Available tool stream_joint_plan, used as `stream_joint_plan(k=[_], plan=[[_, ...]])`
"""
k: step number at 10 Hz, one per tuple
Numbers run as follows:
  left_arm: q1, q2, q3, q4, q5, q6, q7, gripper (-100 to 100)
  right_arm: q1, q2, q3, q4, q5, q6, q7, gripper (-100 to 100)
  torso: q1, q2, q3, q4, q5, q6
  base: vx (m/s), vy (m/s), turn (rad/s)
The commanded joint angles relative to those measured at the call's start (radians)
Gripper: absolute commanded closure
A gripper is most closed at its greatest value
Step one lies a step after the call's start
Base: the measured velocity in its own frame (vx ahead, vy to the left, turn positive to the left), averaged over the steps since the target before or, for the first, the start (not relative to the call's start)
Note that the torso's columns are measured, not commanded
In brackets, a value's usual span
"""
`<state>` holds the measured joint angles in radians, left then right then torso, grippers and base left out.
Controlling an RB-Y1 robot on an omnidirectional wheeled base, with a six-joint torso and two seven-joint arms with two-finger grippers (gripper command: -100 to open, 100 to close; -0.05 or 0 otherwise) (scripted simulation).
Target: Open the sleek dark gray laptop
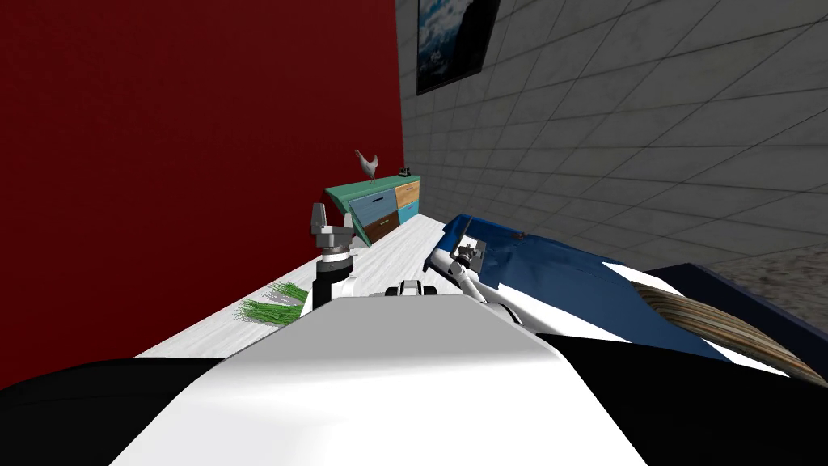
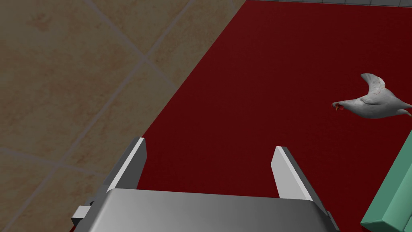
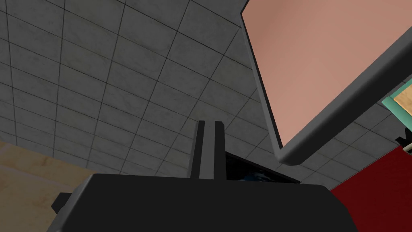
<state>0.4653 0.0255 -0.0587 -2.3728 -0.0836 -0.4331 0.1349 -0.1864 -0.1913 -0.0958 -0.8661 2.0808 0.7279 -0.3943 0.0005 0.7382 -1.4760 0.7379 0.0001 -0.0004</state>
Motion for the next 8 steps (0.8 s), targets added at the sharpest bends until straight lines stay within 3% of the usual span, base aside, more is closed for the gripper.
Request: stream_joint_plan(k=[1, 2, 3, 4, 8], plan=[[0.000, 0.000, 0.000, 0.000, 0.000, 0.000, 0.000, 0, -0.033, 0.050, -0.080, 0.044, 0.063, -0.015, -0.058, 100, 0.000, 0.000, 0.000, 0.000, 0.000, 0.001, -0.133, -0.077, 0.193], [0.000, 0.000, 0.000, 0.000, 0.000, 0.000, 0.000, 0, -0.033, 0.050, -0.109, 0.044, 0.063, -0.015, -0.058, 100, -0.001, 0.001, 0.001, 0.000, 0.000, 0.000, -0.113, -0.078, 0.108], [0.000, 0.000, 0.000, 0.000, 0.000, 0.000, 0.000, 0, -0.036, 0.043, -0.088, 0.051, 0.058, -0.010, -0.057, 100, -0.001, 0.000, 0.000, 0.000, 0.000, 0.001, -0.042, -0.033, 0.005], [0.000, 0.000, 0.000, 0.000, 0.000, 0.000, 0.000, 0, -0.038, 0.022, -0.100, 0.064, 0.075, -0.024, -0.029, -100, 0.001, -0.004, -0.002, -0.001, 0.000, 0.001, 0.050, 0.096, -0.046], [0.001, 0.000, 0.000, 0.000, 0.000, 0.000, 0.000, 0, -0.039, -0.014, -0.115, 0.083, 0.099, -0.050, 0.029, -100, -0.001, 0.000, 0.000, 0.000, 0.000, 0.000, 0.099, 0.125, -0.031]])
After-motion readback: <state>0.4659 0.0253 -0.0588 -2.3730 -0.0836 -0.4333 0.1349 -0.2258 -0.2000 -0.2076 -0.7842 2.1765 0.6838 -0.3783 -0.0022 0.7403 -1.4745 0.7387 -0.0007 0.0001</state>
